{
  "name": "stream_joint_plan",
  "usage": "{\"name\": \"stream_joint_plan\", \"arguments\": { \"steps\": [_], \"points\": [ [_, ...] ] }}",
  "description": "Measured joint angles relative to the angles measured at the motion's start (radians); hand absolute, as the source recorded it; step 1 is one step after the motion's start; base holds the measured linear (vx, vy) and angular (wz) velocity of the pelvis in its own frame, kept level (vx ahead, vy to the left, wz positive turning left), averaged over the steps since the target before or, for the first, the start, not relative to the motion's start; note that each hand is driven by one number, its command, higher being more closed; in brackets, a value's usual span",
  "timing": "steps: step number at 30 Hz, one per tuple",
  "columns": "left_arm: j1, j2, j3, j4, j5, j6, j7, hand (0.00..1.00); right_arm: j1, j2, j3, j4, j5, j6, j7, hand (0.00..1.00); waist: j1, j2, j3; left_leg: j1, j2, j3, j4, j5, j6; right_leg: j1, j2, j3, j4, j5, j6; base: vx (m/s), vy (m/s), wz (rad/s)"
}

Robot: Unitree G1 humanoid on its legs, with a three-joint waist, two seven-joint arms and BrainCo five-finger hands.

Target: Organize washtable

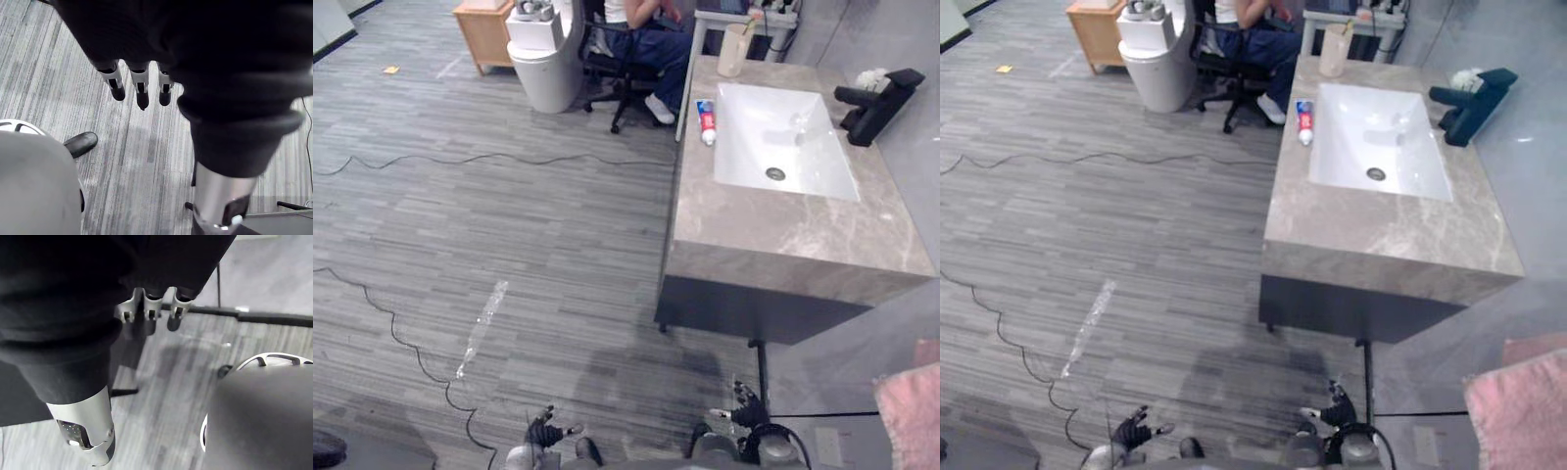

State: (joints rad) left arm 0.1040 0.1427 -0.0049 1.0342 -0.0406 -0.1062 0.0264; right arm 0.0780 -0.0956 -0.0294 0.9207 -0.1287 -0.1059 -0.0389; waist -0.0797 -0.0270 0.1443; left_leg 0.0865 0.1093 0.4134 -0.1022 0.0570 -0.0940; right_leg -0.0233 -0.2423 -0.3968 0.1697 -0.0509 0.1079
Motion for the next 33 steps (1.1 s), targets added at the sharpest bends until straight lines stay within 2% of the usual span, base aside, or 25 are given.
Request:
{"name": "stream_joint_plan", "arguments": {
  "steps": [3, 5, 8, 9, 11, 12, 13, 15, 16, 17, 18, 19, 20, 22, 23, 24, 26, 27, 28, 29, 30, 31, 32, 33],
  "points": [
    [-0.01, -0.015, 0.012, 0.012, 0.006, 0.0, 0.0, 0.0, -0.001, 0.001, 0.0, 0.005, 0.0, 0.0, 0.002, 0.0, -0.002, 0.0, 0.003, -0.022, 0.004, -0.058, 0.0, 0.02, 0.002, 0.008, 0.004, -0.018, 0.013, -0.052, 0.016, -0.11, -0.077, 0.57],
    [-0.021, -0.024, 0.009, 0.019, 0.007, 0.002, -0.002, 0.0, 0.002, -0.005, -0.002, 0.014, -0.001, 0.002, 0.001, 0.0, -0.01, -0.004, 0.007, -0.039, 0.007, -0.112, 0.0, 0.018, 0.003, 0.038, 0.026, 0.0, 0.012, -0.102, 0.034, -0.08, -0.073, 1.12],
    [-0.05, -0.024, 0.008, 0.016, 0.006, 0.002, -0.002, 0.0, -0.004, 0.001, -0.001, 0.033, -0.002, 0.006, 0.002, 0.0, 0.015, -0.022, 0.01, -0.099, 0.008, -0.121, 0.062, 0.008, 0.015, 0.035, 0.036, 0.019, -0.012, -0.119, 0.048, 0.03, -0.004, 0.67],
    [-0.062, -0.017, 0.008, 0.013, 0.006, 0.001, 0.0, 0.0, -0.011, 0.011, -0.001, 0.037, -0.001, 0.008, 0.001, 0.0, 0.016, -0.033, 0.011, -0.158, -0.001, -0.146, 0.154, -0.03, 0.03, 0.036, 0.033, 0.04, -0.021, -0.098, 0.069, 0.12, 0.043, 0.56],
    [-0.068, -0.01, 0.008, 0.008, 0.01, 0.0, 0.001, 0.0, -0.02, 0.016, -0.001, 0.038, -0.001, 0.013, 0.0, 0.0, 0.017, -0.05, 0.022, -0.205, -0.004, -0.16, 0.247, -0.086, 0.042, 0.038, 0.026, 0.047, -0.016, -0.066, 0.06, 0.14, 0.072, 0.3],
    [-0.07, -0.008, 0.008, 0.001, 0.014, -0.002, 0.005, 0.0, -0.028, 0.026, -0.002, 0.038, 0.0, 0.018, 0.001, 0.0, 0.02, -0.049, 0.025, -0.235, -0.001, -0.162, 0.317, -0.134, 0.049, 0.037, 0.024, 0.069, -0.015, -0.053, 0.079, 0.14, 0.113, 0.03],
    [-0.072, -0.008, 0.007, -0.001, 0.014, -0.002, 0.008, 0.0, -0.032, 0.03, -0.002, 0.037, 0.0, 0.019, 0.001, 0.0, 0.023, -0.047, 0.027, -0.244, 0.001, -0.162, 0.343, -0.154, 0.051, 0.036, 0.022, 0.08, -0.008, -0.046, 0.086, 0.16, 0.169, -0.08],
    [-0.073, -0.011, 0.007, -0.004, 0.015, -0.004, 0.021, 0.0, -0.042, 0.04, -0.001, 0.036, 0.0, 0.022, 0.001, 0.0, 0.036, -0.037, 0.036, -0.225, -0.005, -0.167, 0.37, -0.202, 0.072, -0.003, 0.008, 0.162, 0.115, -0.029, 0.065, 0.14, 0.207, -0.07],
    [-0.072, -0.01, 0.007, -0.004, 0.015, -0.005, 0.023, 0.0, -0.042, 0.045, -0.001, 0.036, 0.001, 0.023, 0.002, 0.0, 0.04, -0.035, 0.037, -0.207, -0.008, -0.17, 0.358, -0.204, 0.075, -0.019, 0.006, 0.192, 0.168, -0.02, 0.052, 0.13, 0.225, 0.15],
    [-0.061, -0.01, 0.004, -0.007, 0.015, -0.008, 0.024, 0.0, -0.042, 0.056, -0.002, 0.031, 0.001, 0.02, 0.001, 0.0, 0.035, -0.015, 0.047, -0.168, -0.009, -0.196, 0.325, -0.206, 0.08, -0.051, 0.018, 0.243, 0.245, -0.041, 0.033, 0.15, 0.162, 0.47],
    [-0.06, -0.005, -0.003, -0.006, 0.015, -0.008, 0.025, 0.0, -0.037, 0.062, 0.003, 0.022, 0.001, 0.015, 0.005, 0.0, 0.028, -0.017, 0.047, -0.141, -0.01, -0.224, 0.298, -0.212, 0.089, -0.053, 0.066, 0.276, 0.258, -0.122, 0.015, 0.19, 0.108, 0.63],
    [-0.061, -0.001, -0.003, -0.006, 0.015, -0.008, 0.026, 0.0, -0.035, 0.061, 0.005, 0.02, 0.001, 0.014, 0.006, 0.0, 0.028, -0.018, 0.047, -0.128, -0.012, -0.236, 0.284, -0.213, 0.092, -0.058, 0.091, 0.282, 0.262, -0.147, 0.003, 0.21, 0.025, 0.77],
    [-0.061, 0.003, -0.002, -0.005, 0.015, -0.008, 0.029, 0.0, -0.033, 0.06, 0.005, 0.016, 0.002, 0.013, 0.006, 0.0, 0.029, -0.018, 0.048, -0.104, -0.018, -0.264, 0.262, -0.209, 0.087, -0.073, 0.139, 0.285, 0.264, -0.178, -0.024, 0.15, 0.008, 0.62],
    [-0.05, -0.003, -0.002, -0.002, 0.014, -0.008, 0.031, 0.0, -0.028, 0.062, -0.002, 0.014, 0.003, 0.0, 0.006, 0.0, 0.02, -0.019, 0.048, -0.063, -0.036, -0.303, 0.242, -0.207, 0.08, -0.088, 0.194, 0.259, 0.211, -0.192, -0.072, 0.21, -0.034, 0.78],
    [-0.05, -0.004, -0.003, -0.002, 0.015, -0.008, 0.031, 0.0, -0.024, 0.065, -0.009, 0.012, 0.004, -0.002, 0.006, 0.0, 0.011, -0.027, 0.047, -0.059, -0.052, -0.319, 0.24, -0.208, 0.078, -0.086, 0.197, 0.258, 0.168, -0.176, -0.095, 0.37, -0.123, 1.16],
    [-0.057, -0.011, 0.006, 0.013, 0.015, -0.008, 0.031, 0.0, -0.016, 0.067, -0.037, -0.007, 0.023, -0.007, 0.007, 0.0, -0.008, -0.031, 0.048, -0.053, -0.069, -0.359, 0.247, -0.219, 0.062, -0.065, 0.19, 0.241, 0.143, -0.139, -0.116, 0.29, -0.107, 0.93],
    [-0.051, -0.037, 0.018, 0.014, 0.016, -0.01, 0.023, 0.0, -0.014, 0.067, -0.066, -0.005, 0.037, -0.007, 0.011, 0.0, -0.004, 0.001, 0.048, -0.058, -0.055, -0.341, 0.261, -0.231, 0.043, -0.056, 0.199, 0.23, 0.141, -0.146, -0.117, 0.28, -0.082, 0.45],
    [-0.047, -0.057, 0.052, 0.007, 0.014, -0.011, 0.02, 0.0, -0.014, 0.068, -0.079, -0.006, 0.043, -0.007, 0.017, 0.0, 0.003, 0.01, 0.058, -0.078, -0.039, -0.314, 0.339, -0.257, 0.005, -0.034, 0.207, 0.233, 0.132, -0.158, -0.124, 0.22, -0.05, 0.0],
    [-0.047, -0.059, 0.066, 0.0, 0.014, -0.011, 0.021, 0.0, -0.014, 0.069, -0.08, -0.006, 0.046, -0.006, 0.017, 0.0, 0.006, 0.01, 0.064, -0.1, -0.03, -0.306, 0.41, -0.273, -0.015, -0.013, 0.21, 0.232, 0.121, -0.158, -0.125, 0.3, -0.068, -0.03],
    [-0.047, -0.064, 0.098, -0.024, 0.014, -0.012, 0.02, 0.0, -0.012, 0.071, -0.081, -0.029, 0.05, -0.004, 0.016, 0.0, 0.012, 0.009, 0.085, -0.164, 0.005, -0.266, 0.606, -0.305, -0.049, 0.05, 0.216, 0.233, 0.091, -0.16, -0.129, 0.23, -0.043, 0.02],
    [-0.043, -0.067, 0.111, -0.032, 0.014, -0.016, 0.021, 0.0, -0.001, 0.076, -0.082, -0.045, 0.05, -0.002, 0.016, 0.0, 0.016, 0.01, 0.095, -0.196, 0.051, -0.201, 0.734, -0.334, -0.042, 0.112, 0.224, 0.236, 0.069, -0.173, -0.15, 0.28, -0.043, 0.04],
    [-0.043, -0.07, 0.12, -0.034, 0.014, -0.018, 0.022, 0.0, 0.001, 0.074, -0.083, -0.046, 0.05, -0.002, 0.016, 0.0, 0.018, 0.004, 0.099, -0.212, 0.069, -0.174, 0.761, -0.343, -0.029, 0.136, 0.226, 0.239, 0.06, -0.178, -0.158, 0.23, -0.005, 0.0],
    [-0.043, -0.073, 0.13, -0.04, 0.012, -0.022, 0.022, 0.0, 0.002, 0.073, -0.088, -0.045, 0.049, 0.0, 0.015, 0.0, 0.024, 0.008, 0.1, -0.248, 0.086, -0.142, 0.765, -0.354, -0.008, 0.177, 0.225, 0.257, 0.037, -0.184, -0.165, 0.24, 0.072, -0.23],
    [-0.044, -0.079, 0.131, -0.068, 0.003, -0.03, 0.022, 0.0, 0.001, 0.071, -0.088, -0.041, 0.049, 0.0, 0.016, 0.0, 0.049, 0.006, 0.098, -0.32, 0.068, -0.141, 0.699, -0.352, 0.001, 0.185, 0.202, 0.294, 0.021, -0.201, -0.154, 0.2, 0.073, -0.28]
  ]
}}
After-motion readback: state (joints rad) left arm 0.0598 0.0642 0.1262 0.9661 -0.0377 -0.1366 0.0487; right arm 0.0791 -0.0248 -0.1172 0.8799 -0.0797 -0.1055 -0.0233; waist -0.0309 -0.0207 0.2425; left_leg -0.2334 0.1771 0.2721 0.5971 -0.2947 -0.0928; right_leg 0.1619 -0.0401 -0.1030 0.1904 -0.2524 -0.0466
